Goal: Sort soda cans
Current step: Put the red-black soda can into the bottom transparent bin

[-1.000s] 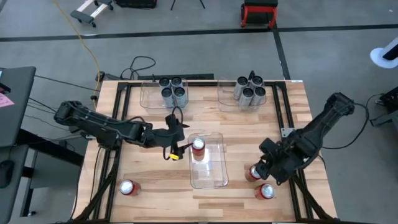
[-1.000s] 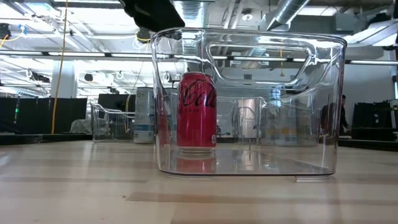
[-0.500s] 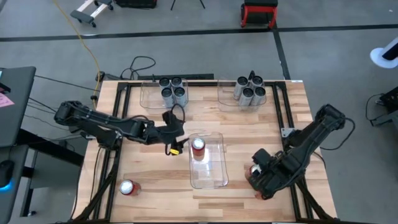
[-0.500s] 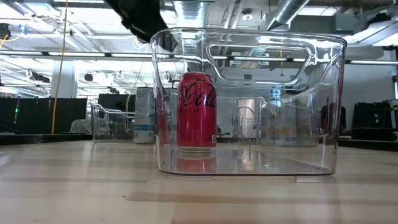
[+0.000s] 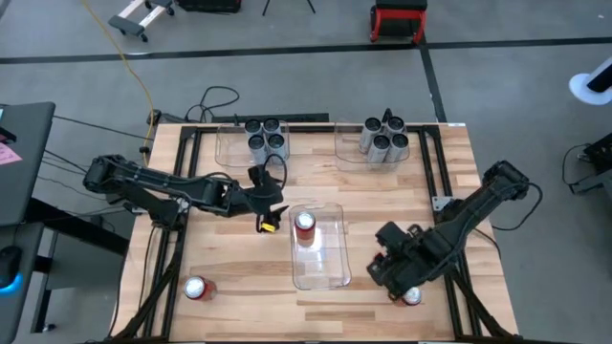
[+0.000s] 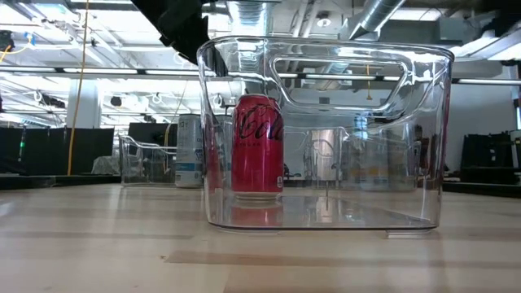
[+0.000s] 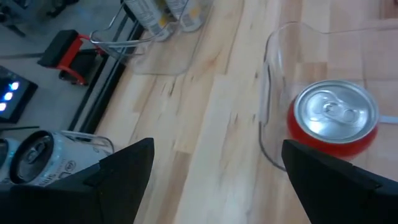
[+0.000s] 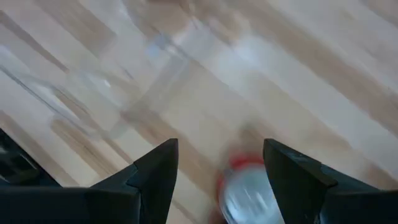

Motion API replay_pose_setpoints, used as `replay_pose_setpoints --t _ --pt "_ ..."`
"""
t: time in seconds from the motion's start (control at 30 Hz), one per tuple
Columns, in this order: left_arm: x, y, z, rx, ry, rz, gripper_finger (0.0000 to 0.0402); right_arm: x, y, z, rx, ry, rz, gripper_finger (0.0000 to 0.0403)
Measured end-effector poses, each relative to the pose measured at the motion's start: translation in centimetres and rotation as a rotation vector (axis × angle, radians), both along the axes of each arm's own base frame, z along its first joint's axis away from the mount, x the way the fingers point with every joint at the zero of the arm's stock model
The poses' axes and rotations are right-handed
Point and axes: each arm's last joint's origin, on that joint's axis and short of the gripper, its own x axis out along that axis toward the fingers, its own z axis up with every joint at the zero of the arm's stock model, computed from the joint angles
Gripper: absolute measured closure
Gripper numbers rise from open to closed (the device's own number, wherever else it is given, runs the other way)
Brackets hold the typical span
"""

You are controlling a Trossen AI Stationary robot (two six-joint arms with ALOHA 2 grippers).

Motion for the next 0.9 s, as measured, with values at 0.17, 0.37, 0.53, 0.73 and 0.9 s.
replay_pose_setpoints --t 0.17,0.37,0.53,0.73,0.9 --pt "0.0 0.7 0.0 0.066 0.019 0.029 0.0054 1.9 -0.8 0.2 0.038 -0.072 0.021 0.0148" --pt "0.0 1.7 0.1 0.095 0.032 0.061 0.0054 1.7 -1.8 0.0 -0.005 -0.02 -0.037 0.0148" --pt "0.1 2.4 0.1 0.095 0.033 0.088 0.0054 1.7 -1.7 0.0 -0.022 -0.005 0.012 0.0147" --pt "0.1 2.9 0.1 0.091 0.029 0.109 0.0054 1.2 -1.1 -0.1 0.004 0.024 0.04 0.0147" --pt "0.1 3.0 0.1 0.075 0.014 0.124 0.0054 0.3 -0.2 -0.2 0.066 0.084 0.069 0.0147"
